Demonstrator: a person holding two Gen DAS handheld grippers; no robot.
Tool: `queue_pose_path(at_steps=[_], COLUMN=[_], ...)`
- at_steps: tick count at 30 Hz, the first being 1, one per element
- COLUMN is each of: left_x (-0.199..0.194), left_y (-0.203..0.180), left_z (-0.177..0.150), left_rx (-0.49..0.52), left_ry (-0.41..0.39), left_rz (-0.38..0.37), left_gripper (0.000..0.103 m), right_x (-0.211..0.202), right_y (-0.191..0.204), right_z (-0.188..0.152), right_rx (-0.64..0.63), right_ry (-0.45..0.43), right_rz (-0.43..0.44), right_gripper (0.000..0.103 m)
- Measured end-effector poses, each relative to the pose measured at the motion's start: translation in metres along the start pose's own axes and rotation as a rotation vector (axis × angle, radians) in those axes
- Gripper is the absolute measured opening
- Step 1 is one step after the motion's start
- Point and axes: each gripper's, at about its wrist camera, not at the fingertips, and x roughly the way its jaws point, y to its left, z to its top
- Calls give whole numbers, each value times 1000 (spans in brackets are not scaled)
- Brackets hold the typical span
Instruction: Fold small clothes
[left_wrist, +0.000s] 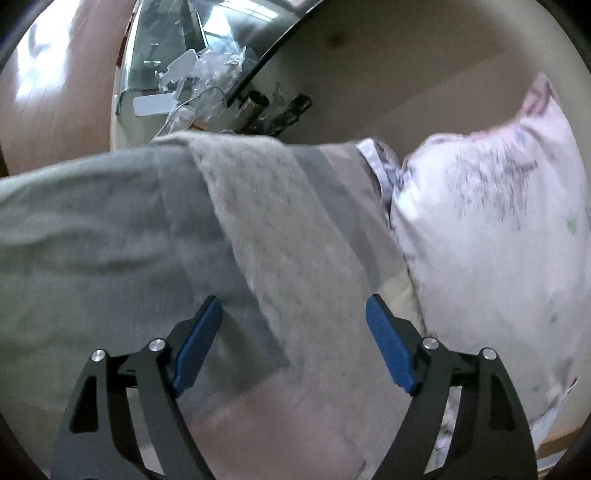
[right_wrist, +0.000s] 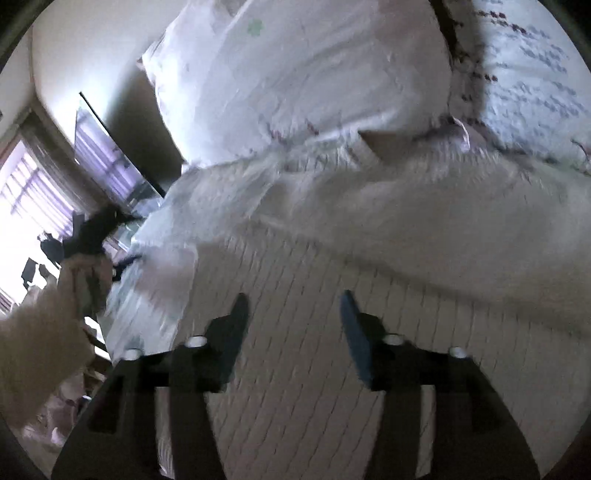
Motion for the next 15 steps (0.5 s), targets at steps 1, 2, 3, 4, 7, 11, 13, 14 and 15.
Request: queue_pose_path(at_steps=[1, 2, 3, 4, 7, 11, 13, 14, 15], left_x=[2, 4, 8, 13, 24, 20, 8, 1, -10], left_y=[2, 4, 4, 6, 9, -16, -53, -74, -108], left_z=[6, 15, 21, 28, 36, 36, 27, 18, -2], left_rx=[-12, -31, -40, -59, -81, 48, 189, 271, 420], left_ry=[1, 2, 5, 21, 48, 18, -14, -23, -29], left_rz=[-12, -26, -35, -57, -67, -34, -52, -77, -111], left_gripper=[78, 77, 68, 51, 19, 7, 7, 6, 6], right_x=[-4, -9, -15, -19, -32, -39, -45, -47, -49], right_y=[-11, -24, -40, -47, -69, -83, -88, -91, -94], right_z=[-3, -4, -7, -7, -17, -26, -30, -30, -30], right_rx=[32, 67, 118, 148, 243, 259, 246, 243, 242], right_ry=[2, 8, 15, 16, 16, 17, 18, 17, 15], right_rz=[-31, -57, -93, -112, -170, -191, -191, -191, -190], right_gripper=[76, 76, 76, 76, 77, 78, 79, 79, 79])
